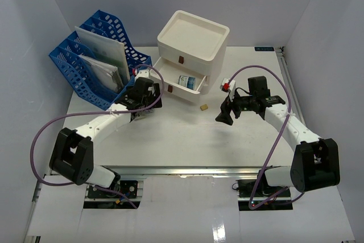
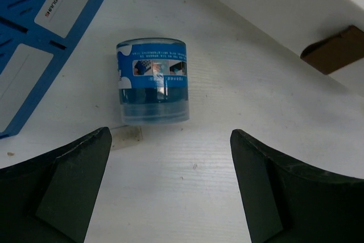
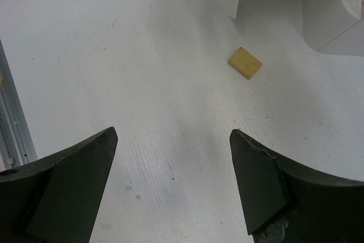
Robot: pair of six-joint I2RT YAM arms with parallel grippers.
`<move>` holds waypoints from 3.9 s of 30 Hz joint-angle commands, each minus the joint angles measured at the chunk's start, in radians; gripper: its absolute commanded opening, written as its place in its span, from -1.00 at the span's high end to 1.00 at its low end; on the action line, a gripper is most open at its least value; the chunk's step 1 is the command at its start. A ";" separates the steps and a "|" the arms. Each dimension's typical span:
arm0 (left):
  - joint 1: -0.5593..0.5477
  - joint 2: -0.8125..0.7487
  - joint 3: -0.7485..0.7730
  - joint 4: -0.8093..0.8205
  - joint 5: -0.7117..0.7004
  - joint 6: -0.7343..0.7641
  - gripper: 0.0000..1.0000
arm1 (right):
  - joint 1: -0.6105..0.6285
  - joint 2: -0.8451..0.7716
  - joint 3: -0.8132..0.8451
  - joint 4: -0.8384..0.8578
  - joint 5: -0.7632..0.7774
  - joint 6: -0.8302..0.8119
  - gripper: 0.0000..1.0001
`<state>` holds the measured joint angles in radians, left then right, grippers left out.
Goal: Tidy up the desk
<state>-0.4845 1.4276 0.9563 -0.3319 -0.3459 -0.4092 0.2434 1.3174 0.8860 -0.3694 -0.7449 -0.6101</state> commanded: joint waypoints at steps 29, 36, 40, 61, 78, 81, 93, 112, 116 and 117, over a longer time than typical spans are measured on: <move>0.102 0.289 0.119 0.065 0.018 0.024 -0.55 | -0.006 0.017 0.000 0.011 -0.025 -0.014 -0.73; 0.102 0.298 0.122 0.067 0.025 0.024 -0.45 | -0.006 0.017 -0.001 0.010 -0.024 -0.013 -0.73; 0.102 0.290 0.112 0.070 0.023 0.027 -0.29 | -0.006 0.017 0.001 0.012 -0.025 -0.013 -0.73; 0.102 -0.147 -0.052 0.071 0.213 -0.166 1.00 | -0.013 0.007 0.003 0.008 -0.039 -0.007 -0.74; 0.104 -0.144 0.122 0.191 0.387 -0.481 1.00 | -0.015 0.003 0.002 0.009 -0.037 -0.008 -0.74; 0.106 -0.067 0.196 0.215 0.358 -0.538 1.00 | -0.019 0.001 0.001 0.009 -0.037 -0.010 -0.74; 0.119 0.177 0.358 0.246 0.203 -0.787 0.96 | -0.027 -0.019 -0.001 0.007 -0.045 -0.015 -0.74; 0.119 0.223 0.349 0.317 0.255 -0.752 -0.60 | -0.042 -0.026 -0.002 0.001 -0.059 -0.022 -0.74; 0.119 0.213 0.340 0.318 0.260 -0.732 -0.96 | -0.043 -0.026 -0.001 0.001 -0.059 -0.019 -0.74; 0.119 0.211 0.335 0.320 0.263 -0.730 -0.96 | -0.044 -0.025 -0.002 0.001 -0.060 -0.019 -0.74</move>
<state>-0.3676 1.6919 1.2784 -0.0587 -0.0924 -1.1544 0.2070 1.3151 0.8860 -0.3702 -0.7740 -0.6178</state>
